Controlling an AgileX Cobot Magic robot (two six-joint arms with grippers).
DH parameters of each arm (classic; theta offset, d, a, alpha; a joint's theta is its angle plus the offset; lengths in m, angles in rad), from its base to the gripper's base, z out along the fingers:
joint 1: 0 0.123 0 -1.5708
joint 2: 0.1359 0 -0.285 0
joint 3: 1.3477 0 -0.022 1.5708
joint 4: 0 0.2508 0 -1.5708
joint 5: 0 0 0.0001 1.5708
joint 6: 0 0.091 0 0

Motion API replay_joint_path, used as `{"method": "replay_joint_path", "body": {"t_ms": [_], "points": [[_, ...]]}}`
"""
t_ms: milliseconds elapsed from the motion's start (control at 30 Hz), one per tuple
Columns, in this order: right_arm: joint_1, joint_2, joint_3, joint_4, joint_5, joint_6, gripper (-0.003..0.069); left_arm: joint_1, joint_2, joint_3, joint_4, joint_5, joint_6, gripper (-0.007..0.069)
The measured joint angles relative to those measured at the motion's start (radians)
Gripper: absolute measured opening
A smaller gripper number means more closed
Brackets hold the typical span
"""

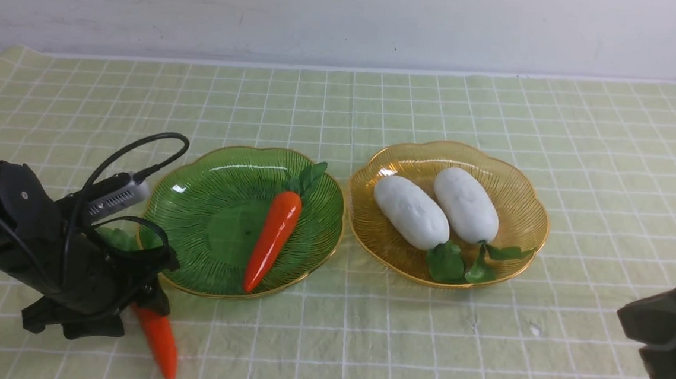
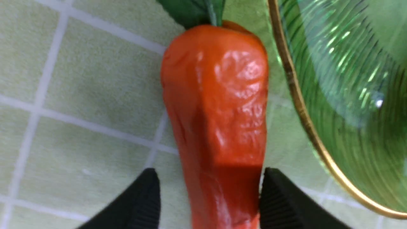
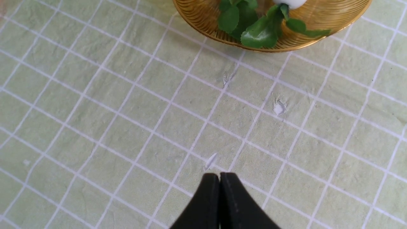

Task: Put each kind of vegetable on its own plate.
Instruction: Use the left arm to grab a carrot and put it into the left plate

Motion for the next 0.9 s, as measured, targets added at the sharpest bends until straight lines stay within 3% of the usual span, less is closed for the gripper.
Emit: {"method": "replay_joint_path", "body": {"t_ms": [167, 500, 667, 900], "points": [[0.000, 0.000, 0.000, 0.000, 0.003, 0.002, -0.0014, 0.000, 0.000, 0.000, 0.074, 0.040, 0.001, 0.0197], [0.000, 0.000, 0.000, 0.000, 0.003, 0.003, -0.0014, 0.000, -0.085, -0.015, 0.254, 0.201, -0.003, 0.0195], [0.000, 0.000, 0.000, 0.000, -0.006, 0.003, -0.0014, 0.000, -0.216, -0.144, 0.345, 0.407, -0.036, 0.0195], [0.000, 0.000, 0.000, 0.000, -0.030, 0.002, -0.0014, 0.000, -0.210, -0.336, 0.279, 0.511, 0.042, 0.0195]]}}
